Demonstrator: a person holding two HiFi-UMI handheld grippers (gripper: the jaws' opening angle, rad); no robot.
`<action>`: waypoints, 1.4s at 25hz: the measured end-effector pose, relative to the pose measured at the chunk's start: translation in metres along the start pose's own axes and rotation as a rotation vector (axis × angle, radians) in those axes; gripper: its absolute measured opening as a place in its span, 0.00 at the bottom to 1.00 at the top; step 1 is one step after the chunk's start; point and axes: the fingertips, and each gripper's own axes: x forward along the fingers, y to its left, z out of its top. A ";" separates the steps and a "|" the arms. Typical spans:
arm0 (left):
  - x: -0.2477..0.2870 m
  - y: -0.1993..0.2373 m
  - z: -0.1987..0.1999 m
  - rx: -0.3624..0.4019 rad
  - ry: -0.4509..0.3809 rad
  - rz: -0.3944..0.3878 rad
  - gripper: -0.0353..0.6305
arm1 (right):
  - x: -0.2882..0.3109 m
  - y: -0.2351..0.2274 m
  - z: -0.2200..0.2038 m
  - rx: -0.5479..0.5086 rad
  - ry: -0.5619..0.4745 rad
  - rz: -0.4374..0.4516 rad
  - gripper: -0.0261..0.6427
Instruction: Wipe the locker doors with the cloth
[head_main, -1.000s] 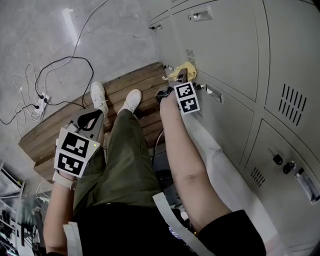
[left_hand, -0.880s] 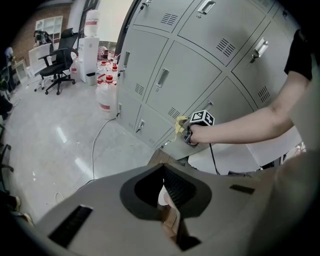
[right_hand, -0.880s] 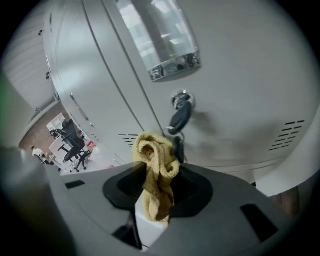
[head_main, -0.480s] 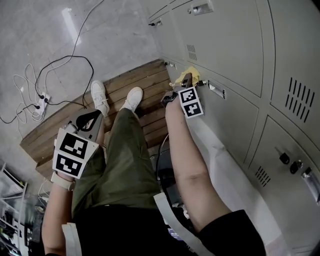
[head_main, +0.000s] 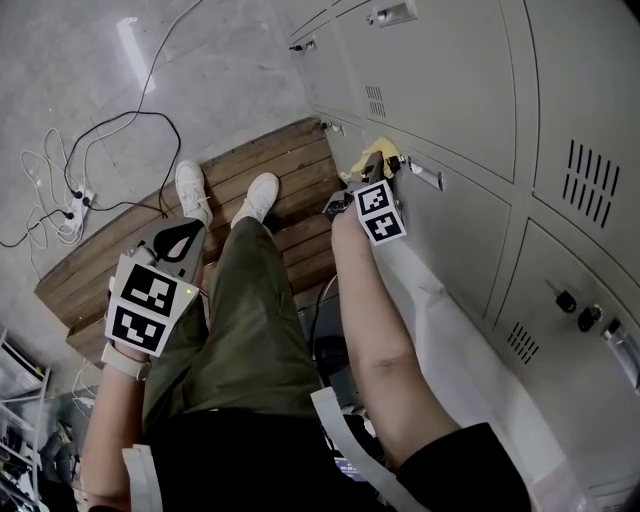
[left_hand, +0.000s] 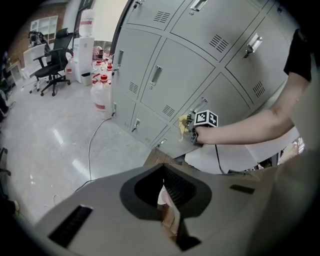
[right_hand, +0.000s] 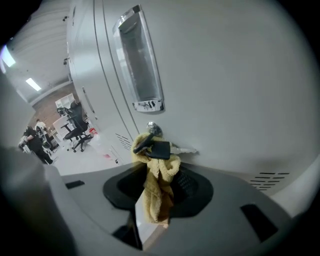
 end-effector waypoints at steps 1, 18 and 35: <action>0.000 0.001 -0.001 -0.002 -0.003 0.002 0.07 | 0.002 -0.002 -0.002 -0.015 0.008 -0.001 0.25; 0.003 0.018 -0.040 -0.063 -0.003 0.035 0.07 | 0.051 -0.011 -0.042 -0.106 0.108 -0.023 0.25; -0.032 0.006 -0.015 -0.069 -0.107 0.060 0.07 | -0.021 0.072 -0.044 -0.125 0.172 0.192 0.24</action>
